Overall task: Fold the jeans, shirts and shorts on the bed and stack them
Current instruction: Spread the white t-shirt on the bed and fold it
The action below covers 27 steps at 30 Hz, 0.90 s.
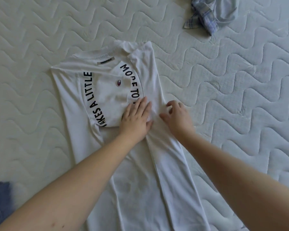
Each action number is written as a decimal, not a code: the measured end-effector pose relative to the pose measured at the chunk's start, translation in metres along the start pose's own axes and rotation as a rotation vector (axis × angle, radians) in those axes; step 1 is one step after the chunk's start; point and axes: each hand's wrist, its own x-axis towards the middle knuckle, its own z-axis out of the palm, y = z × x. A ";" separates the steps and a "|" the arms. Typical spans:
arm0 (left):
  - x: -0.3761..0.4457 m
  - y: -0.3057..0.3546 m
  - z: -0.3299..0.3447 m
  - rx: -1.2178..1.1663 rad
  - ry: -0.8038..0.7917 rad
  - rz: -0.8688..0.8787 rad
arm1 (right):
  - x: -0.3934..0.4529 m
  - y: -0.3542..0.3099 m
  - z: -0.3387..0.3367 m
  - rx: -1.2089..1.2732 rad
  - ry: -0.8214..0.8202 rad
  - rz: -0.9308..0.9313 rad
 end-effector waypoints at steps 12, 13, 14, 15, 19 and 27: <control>-0.130 0.086 0.036 -0.267 0.120 -0.182 | -0.125 0.062 0.009 -0.003 -0.010 0.035; -0.137 0.092 0.036 -0.317 0.129 -0.197 | -0.133 0.066 0.009 -0.008 -0.011 0.044; -0.145 0.098 0.035 -0.379 0.146 -0.220 | -0.142 0.071 0.009 -0.015 -0.010 0.051; -0.153 0.105 0.034 -0.451 0.168 -0.254 | -0.151 0.076 0.010 -0.018 -0.010 0.054; -0.177 0.133 0.021 -0.828 0.116 -0.519 | -0.185 0.093 0.012 -0.016 -0.030 0.078; -0.220 0.163 0.033 -0.956 -0.199 -0.775 | -0.240 0.114 0.020 0.018 -0.066 0.118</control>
